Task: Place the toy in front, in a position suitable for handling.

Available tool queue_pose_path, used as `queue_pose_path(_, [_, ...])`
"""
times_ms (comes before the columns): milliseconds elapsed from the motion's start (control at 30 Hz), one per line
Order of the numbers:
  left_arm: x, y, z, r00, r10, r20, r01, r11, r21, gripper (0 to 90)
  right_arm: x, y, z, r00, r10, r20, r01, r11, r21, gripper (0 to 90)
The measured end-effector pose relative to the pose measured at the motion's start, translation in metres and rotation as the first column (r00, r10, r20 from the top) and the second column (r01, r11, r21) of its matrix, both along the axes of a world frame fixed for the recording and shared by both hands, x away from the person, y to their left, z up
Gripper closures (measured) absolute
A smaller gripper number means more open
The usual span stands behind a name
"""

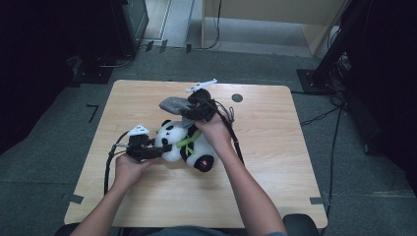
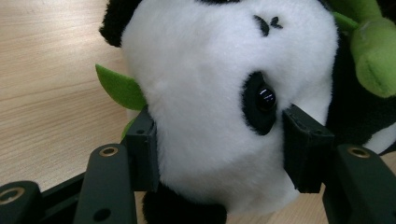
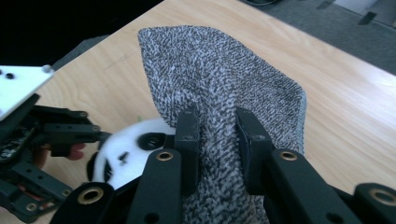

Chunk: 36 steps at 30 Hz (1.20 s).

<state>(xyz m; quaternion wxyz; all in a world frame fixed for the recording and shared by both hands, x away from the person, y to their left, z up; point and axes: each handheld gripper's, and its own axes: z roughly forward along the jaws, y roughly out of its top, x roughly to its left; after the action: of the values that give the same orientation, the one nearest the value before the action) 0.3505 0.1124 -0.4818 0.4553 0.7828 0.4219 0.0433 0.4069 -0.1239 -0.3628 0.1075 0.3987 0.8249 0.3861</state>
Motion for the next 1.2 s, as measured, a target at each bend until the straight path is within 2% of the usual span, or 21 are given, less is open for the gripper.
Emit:
queue_pose_path(67, [0.000, 0.000, 0.000, 1.0000, 0.002, -0.001, -0.002, 1.0000, -0.001, 40.3, 0.002, 0.014, -0.006, 0.9997, 0.023, -0.006, -0.023, 0.9996, -0.015, 74.4])
queue_pose_path(300, [0.000, -0.002, 0.002, 0.9998, 0.002, 0.021, -0.002, 0.9999, 0.011, 40.1, 0.002, 0.038, -0.020, 0.9978, 0.056, -0.035, -0.057, 0.9979, -0.030, 74.4])
queue_pose_path(400, [0.000, -0.002, 0.002, 0.9998, 0.008, 0.019, -0.008, 0.9999, 0.011, 40.2, 0.002, 0.052, -0.029, 0.9948, 0.078, -0.066, -0.080, 0.9964, -0.027, 74.4])
queue_pose_path(433, [0.000, -0.002, 0.002, 0.9998, 0.009, 0.016, -0.009, 0.9999, 0.012, 40.3, 0.000, 0.059, -0.034, 0.9928, 0.093, -0.075, -0.096, 0.9944, -0.043, 74.4])
queue_pose_path(500, [0.000, -0.002, 0.002, 0.9999, 0.016, 0.006, -0.016, 0.9997, 0.018, 40.4, -0.001, 0.063, -0.038, 0.9919, 0.101, -0.077, -0.106, 0.9927, -0.058, 74.5])
queue_pose_path(533, [0.001, -0.002, 0.002, 0.9998, 0.018, 0.001, -0.018, 0.9997, 0.013, 40.5, -0.002, 0.066, -0.040, 0.9928, 0.102, -0.064, -0.106, 0.9917, -0.073, 74.6])
queue_pose_path(600, [0.001, -0.001, 0.001, 0.9998, 0.015, 0.009, -0.015, 0.9998, 0.013, 40.7, 0.000, 0.065, -0.043, 0.9932, 0.101, -0.058, -0.106, 0.9910, -0.083, 74.8])
queue_pose_path(667, [0.001, -0.002, 0.000, 0.9997, 0.017, 0.016, -0.017, 0.9997, 0.014, 41.6, 0.002, 0.063, -0.045, 0.9943, 0.098, -0.042, -0.102, 0.9867, -0.127, 75.3])
queue_pose_path(933, [0.004, 0.000, -0.001, 0.9998, 0.021, -0.003, -0.021, 0.9998, -0.006, 42.6, 0.010, 0.054, -0.048, 0.9961, 0.074, -0.049, -0.078, 0.9912, -0.107, 75.6])
queue_pose_path(967, [0.004, 0.000, -0.001, 0.9998, 0.020, -0.006, -0.020, 0.9998, -0.004, 42.7, 0.011, 0.051, -0.047, 0.9990, 0.038, -0.023, -0.041, 0.9891, -0.141, 76.2])
queue_pose_path(1000, [0.004, 0.000, -0.001, 0.9998, 0.017, -0.006, -0.017, 0.9998, -0.006, 42.7, 0.011, 0.051, -0.047, 0.9990, 0.038, -0.023, -0.041, 0.9891, -0.141, 76.2])
queue_pose_path(1033, [0.004, 0.001, 0.000, 0.9999, 0.013, -0.005, -0.013, 0.9999, -0.003, 42.6, 0.012, 0.048, -0.048, 0.9997, 0.019, -0.017, -0.022, 0.9841, -0.176, 76.2])
queue_pose_path(1100, [0.004, 0.000, 0.000, 0.9999, 0.012, 0.004, -0.012, 0.9999, 0.002, 42.6, 0.018, 0.035, -0.051, 0.9963, -0.006, -0.085, -0.002, 0.9959, -0.090, 76.7])
queue_pose_path(1167, [0.004, -0.001, 0.000, 0.9999, 0.014, 0.002, -0.014, 0.9999, 0.003, 42.6, 0.021, 0.030, -0.052, 0.9945, 0.002, -0.105, -0.011, 0.9968, -0.079, 76.6])
queue_pose_path(1200, [0.004, -0.001, 0.000, 0.9999, 0.015, 0.000, -0.015, 0.9999, 0.001, 42.7, 0.021, 0.030, -0.052, 0.9949, 0.009, -0.100, -0.019, 0.9950, -0.098, 76.5])
